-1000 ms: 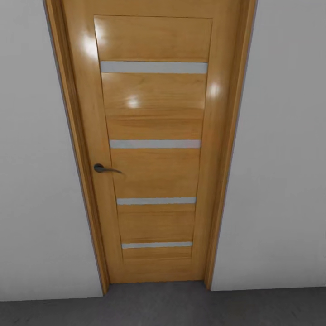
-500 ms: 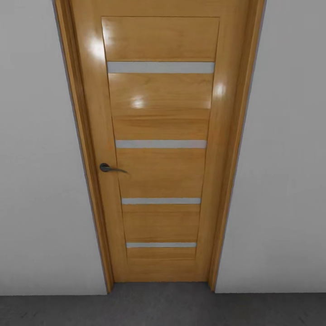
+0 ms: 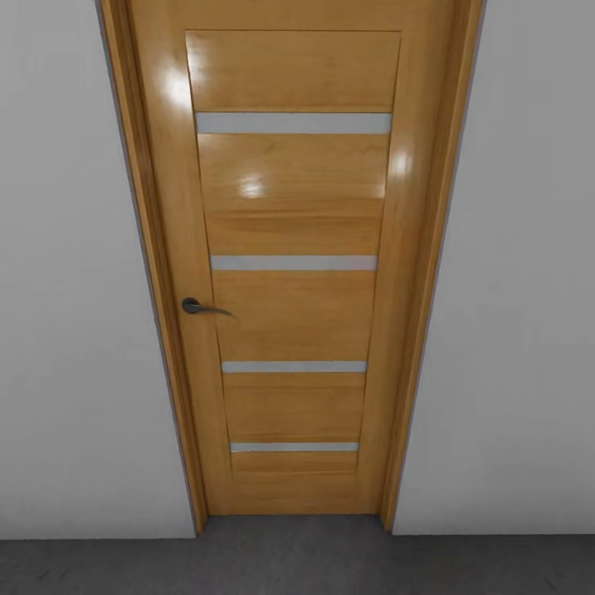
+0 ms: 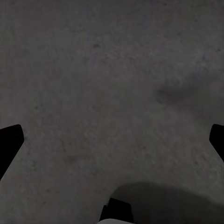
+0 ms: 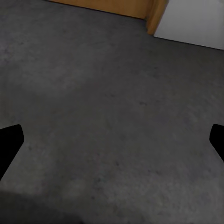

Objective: Move the two storage containers from the living room to the garage. In the garage, place one container on the floor and stack the other container on top of it (either order is fine).

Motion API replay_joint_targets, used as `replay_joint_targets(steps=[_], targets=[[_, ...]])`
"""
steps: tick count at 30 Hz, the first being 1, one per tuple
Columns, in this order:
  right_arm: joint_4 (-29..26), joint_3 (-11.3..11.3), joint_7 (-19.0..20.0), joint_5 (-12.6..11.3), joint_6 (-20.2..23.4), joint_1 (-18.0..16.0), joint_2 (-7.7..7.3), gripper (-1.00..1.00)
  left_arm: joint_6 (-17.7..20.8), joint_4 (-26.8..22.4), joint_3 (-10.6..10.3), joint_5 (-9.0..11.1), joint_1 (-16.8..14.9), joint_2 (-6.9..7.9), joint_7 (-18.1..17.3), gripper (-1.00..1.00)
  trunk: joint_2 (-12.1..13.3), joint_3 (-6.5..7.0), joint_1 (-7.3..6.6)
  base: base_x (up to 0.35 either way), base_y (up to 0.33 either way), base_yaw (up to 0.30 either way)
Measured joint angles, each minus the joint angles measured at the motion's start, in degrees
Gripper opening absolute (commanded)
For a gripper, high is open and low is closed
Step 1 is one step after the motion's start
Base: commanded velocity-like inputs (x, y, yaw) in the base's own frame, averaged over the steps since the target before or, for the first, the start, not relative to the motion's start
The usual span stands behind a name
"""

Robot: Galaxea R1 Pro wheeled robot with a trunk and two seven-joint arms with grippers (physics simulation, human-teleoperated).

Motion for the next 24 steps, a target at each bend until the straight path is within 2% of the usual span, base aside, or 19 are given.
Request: replay_joint_targets(steps=[24], targets=[[0.0, 0.0, 0.0, 0.0, 0.0, 0.0, 0.0, 1.0, 0.0, 0.0, 0.0, 0.0, 0.0, -0.06, 0.0, 1.0, 0.0, -0.64, 0.0, 0.0, 0.0, 0.0]])
